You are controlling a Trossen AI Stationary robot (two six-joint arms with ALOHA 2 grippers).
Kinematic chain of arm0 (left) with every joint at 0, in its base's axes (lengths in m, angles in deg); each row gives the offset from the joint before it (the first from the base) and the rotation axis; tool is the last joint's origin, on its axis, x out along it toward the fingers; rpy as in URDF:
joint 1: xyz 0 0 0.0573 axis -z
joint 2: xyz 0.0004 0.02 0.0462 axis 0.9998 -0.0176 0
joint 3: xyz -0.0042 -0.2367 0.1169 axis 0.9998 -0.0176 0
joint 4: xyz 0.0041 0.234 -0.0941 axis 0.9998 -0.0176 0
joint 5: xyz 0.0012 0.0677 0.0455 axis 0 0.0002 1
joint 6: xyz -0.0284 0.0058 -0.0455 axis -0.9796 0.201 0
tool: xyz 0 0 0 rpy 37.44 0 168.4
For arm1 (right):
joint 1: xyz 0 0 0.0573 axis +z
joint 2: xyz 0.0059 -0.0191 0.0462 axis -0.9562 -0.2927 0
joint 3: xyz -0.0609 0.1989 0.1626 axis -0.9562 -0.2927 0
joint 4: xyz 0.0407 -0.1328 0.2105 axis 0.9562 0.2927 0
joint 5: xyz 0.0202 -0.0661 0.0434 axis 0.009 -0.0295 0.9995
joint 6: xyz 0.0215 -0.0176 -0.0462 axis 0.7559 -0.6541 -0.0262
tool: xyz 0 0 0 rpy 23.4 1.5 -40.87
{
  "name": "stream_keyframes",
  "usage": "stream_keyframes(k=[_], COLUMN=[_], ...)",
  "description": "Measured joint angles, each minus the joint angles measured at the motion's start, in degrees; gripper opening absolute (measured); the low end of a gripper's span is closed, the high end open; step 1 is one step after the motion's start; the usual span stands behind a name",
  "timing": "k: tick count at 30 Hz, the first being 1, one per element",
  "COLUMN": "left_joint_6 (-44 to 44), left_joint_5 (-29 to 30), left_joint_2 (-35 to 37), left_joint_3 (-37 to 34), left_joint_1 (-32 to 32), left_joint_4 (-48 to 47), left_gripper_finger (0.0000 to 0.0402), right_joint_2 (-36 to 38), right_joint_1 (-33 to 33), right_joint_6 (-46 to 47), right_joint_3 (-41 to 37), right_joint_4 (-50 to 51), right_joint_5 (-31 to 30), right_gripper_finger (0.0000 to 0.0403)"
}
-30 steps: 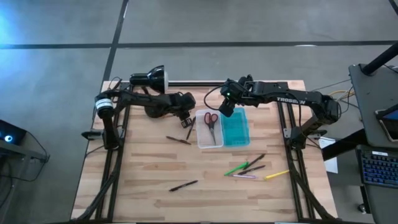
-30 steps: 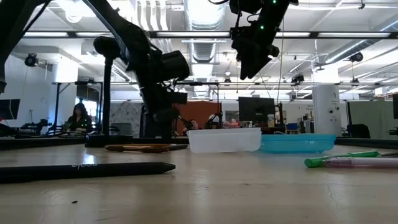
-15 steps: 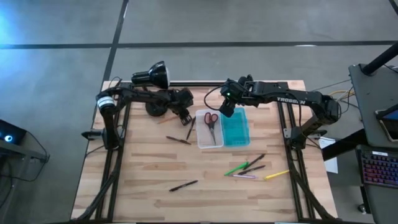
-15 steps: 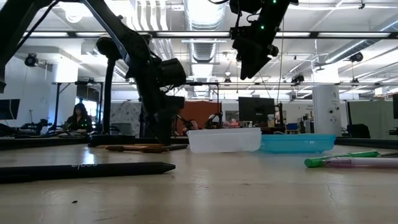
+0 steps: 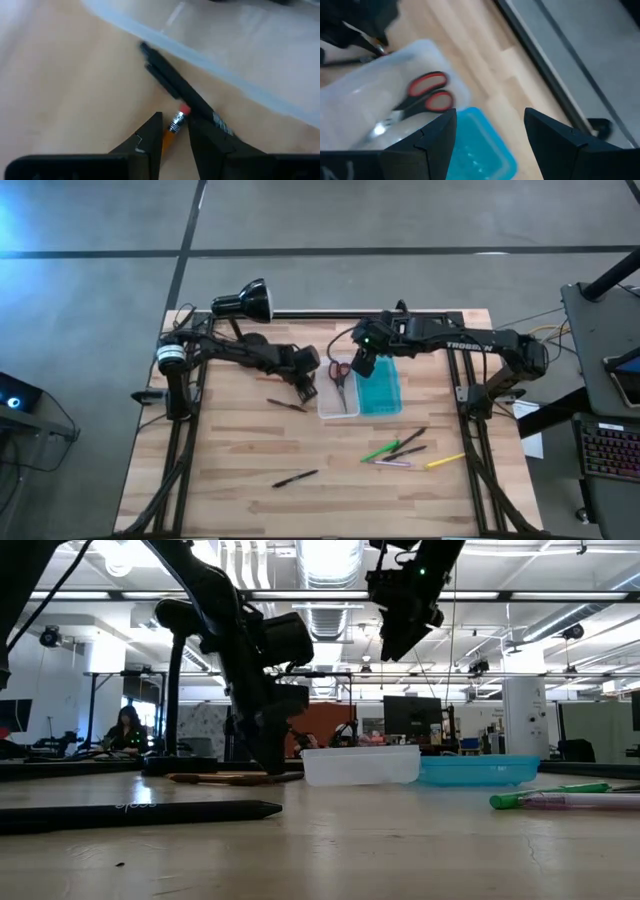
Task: Pick & place school supplies into a supply box
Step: Put the yellow pencil into the blue supply box
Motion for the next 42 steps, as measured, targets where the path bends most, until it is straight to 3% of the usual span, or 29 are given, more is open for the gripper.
stream_keyframes(k=[12,24,31,37,42], left_joint_6=[-9.2,-17.2,-19.2,-33.5,-36.9], left_joint_5=[-2.8,6.3,7.0,7.3,9.7], left_joint_2=[4.0,14.3,20.8,26.8,31.7], left_joint_3=[-0.5,-3.2,-11.4,-19.9,-23.9], left_joint_1=[7.8,15.7,21.6,24.5,26.3], left_joint_4=[-5.9,-10.2,-13.3,-13.5,-12.1], left_gripper_finger=[0.0076,0.0076,0.0076,0.0076,0.0076], right_joint_2=[0.0,0.3,0.1,0.0,0.0], right_joint_1=[8.2,11.3,15.4,18.1,19.5], right_joint_6=[1.7,11.5,15.3,19.1,19.8], right_joint_3=[0.0,0.0,0.0,-0.3,-0.6], right_joint_4=[0.0,0.0,-0.4,-1.3,-1.3], right_joint_5=[1.6,1.7,1.9,1.9,1.4], right_gripper_finger=[0.0224,0.0224,0.0224,0.0224,0.0224])
